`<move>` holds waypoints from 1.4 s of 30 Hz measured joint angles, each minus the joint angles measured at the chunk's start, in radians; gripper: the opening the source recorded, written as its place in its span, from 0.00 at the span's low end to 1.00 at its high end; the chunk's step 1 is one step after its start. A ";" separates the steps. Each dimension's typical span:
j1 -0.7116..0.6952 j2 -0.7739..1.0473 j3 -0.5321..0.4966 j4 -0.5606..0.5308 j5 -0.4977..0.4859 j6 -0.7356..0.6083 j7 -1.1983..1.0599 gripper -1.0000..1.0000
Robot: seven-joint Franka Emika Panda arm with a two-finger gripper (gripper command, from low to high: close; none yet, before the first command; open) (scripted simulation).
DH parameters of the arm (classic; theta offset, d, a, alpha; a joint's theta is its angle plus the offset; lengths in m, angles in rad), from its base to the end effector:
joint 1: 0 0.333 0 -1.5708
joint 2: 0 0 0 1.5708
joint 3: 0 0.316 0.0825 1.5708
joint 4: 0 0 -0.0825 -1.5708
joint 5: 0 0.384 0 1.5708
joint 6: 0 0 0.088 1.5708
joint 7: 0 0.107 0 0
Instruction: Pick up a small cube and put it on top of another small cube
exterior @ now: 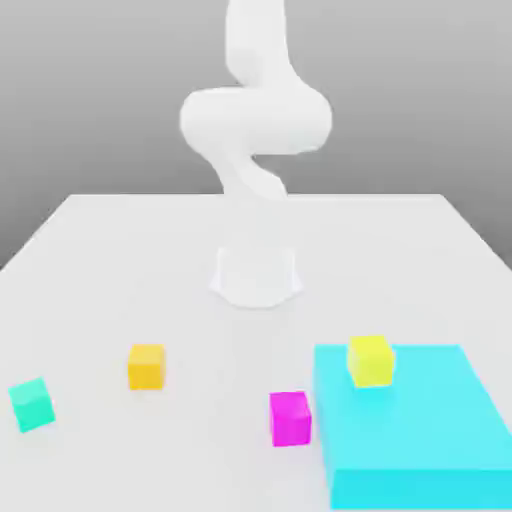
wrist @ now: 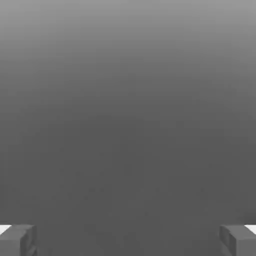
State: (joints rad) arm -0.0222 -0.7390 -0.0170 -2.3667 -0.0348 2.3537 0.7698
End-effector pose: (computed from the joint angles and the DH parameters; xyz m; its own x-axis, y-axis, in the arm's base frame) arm 0.3727 -0.0172 0.6610 0.5143 -0.7019 0.4927 -0.5441 -0.7112 -0.4452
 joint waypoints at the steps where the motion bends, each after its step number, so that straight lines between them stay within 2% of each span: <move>1: -0.011 0.030 -0.010 -0.032 -0.016 0.026 -0.015 0.50; 9: -0.104 0.266 -0.128 -0.280 -0.123 0.229 -0.149 0.50; 14: -0.165 0.432 -0.236 -0.448 -0.165 0.373 -0.267 0.50; 17: -0.193 0.562 -0.322 -0.563 -0.154 0.482 -0.383 0.50; 19: -0.187 0.657 -0.359 -0.605 -0.093 0.560 -0.470 0.50; 22: -0.189 0.767 -0.318 -0.602 0.066 0.645 -0.588 0.50; 24: -0.274 0.833 -0.203 -0.590 0.178 0.697 -0.667 0.50; 26: -0.385 0.896 -0.081 -0.578 0.227 0.750 -0.705 0.50; 28: -0.477 0.958 0.007 -0.570 0.228 0.803 -0.712 0.50; 29: -0.501 0.976 0.029 -0.567 0.225 0.818 -0.712 0.00; 35: -0.514 0.985 0.040 -0.566 0.222 0.824 -0.711 0.00; 37: -0.486 0.953 0.012 -0.570 0.212 0.798 -0.699 0.00; 39: -0.427 0.898 -0.054 -0.580 0.174 0.752 -0.667 0.00; 42: -0.392 0.804 -0.121 -0.597 0.060 0.676 -0.586 0.00</move>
State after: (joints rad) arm -0.4144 0.0654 -0.1378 -2.9638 0.0257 3.0302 0.1843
